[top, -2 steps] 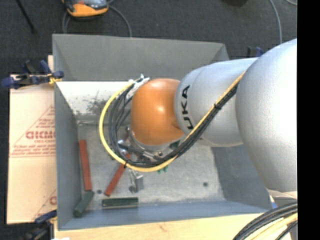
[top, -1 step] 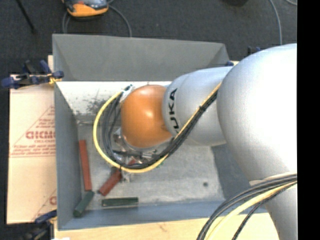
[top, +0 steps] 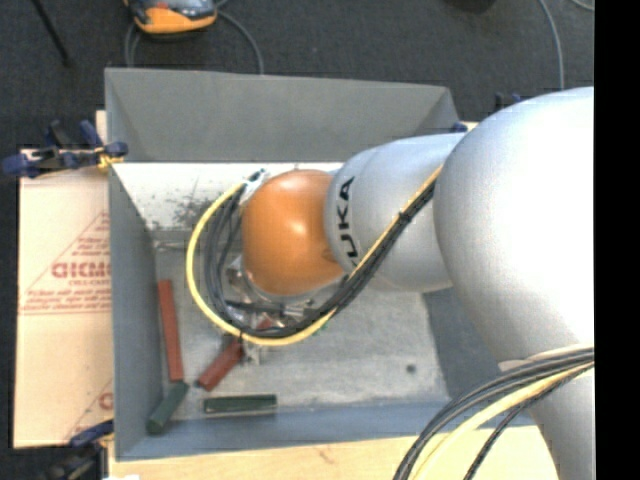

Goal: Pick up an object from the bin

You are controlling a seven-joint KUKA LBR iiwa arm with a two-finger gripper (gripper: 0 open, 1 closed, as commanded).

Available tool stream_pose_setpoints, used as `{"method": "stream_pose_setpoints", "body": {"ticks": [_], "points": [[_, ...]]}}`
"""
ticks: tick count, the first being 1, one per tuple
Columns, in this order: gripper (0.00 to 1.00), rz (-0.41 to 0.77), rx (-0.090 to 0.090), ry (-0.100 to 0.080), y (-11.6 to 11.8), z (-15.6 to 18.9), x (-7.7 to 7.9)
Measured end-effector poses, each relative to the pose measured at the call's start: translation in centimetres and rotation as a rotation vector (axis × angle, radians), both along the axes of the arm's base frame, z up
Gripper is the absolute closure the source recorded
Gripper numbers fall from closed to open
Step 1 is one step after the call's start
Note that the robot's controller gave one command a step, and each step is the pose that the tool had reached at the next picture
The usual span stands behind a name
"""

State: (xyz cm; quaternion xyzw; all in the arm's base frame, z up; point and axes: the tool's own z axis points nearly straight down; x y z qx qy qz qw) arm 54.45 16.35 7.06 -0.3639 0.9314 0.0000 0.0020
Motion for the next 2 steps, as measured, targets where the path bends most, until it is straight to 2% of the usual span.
{"method": "stream_pose_setpoints", "body": {"ticks": [1, 2], "points": [[1.0, 0.016, -0.003, 0.009, 0.0, 4.7, -1.3], [1.0, 0.102, 0.0, 0.0, -2.2, 14.2, 0.0]]}}
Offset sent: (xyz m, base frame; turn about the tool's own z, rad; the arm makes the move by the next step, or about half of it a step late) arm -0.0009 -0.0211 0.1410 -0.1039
